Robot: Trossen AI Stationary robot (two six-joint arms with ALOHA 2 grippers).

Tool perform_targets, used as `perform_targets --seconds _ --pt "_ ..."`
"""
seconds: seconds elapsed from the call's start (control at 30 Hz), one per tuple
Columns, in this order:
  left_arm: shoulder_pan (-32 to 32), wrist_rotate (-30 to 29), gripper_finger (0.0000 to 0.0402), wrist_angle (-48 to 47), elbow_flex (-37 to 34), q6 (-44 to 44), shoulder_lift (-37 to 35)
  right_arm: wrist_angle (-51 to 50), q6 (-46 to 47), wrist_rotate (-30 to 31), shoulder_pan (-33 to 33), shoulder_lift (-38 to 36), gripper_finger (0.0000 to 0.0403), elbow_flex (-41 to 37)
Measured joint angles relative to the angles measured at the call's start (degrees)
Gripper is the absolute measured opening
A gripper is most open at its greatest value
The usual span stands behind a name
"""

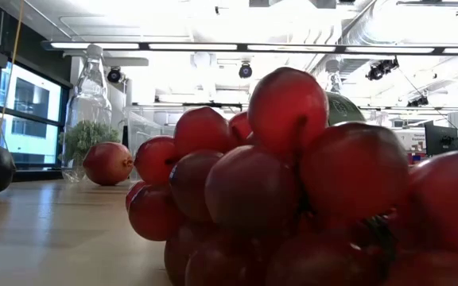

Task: Pick & Place Food Item
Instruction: Put the red apple into the left transparent bin

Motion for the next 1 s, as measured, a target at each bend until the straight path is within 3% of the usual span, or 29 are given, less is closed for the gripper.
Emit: perform_targets --seconds 0.23,1.0 --pt "-0.5 0.0 0.0398 6.7 -0.1 7.1 0.0 3.3 -1.8 -0.3 -0.1 0.4 0.0334 0.0" --pt "1.7 6.9 0.0398 6.8 -0.2 14.6 0.1 6.7 -4.9 -6.9 -2.2 3.4 0.0334 0.0"
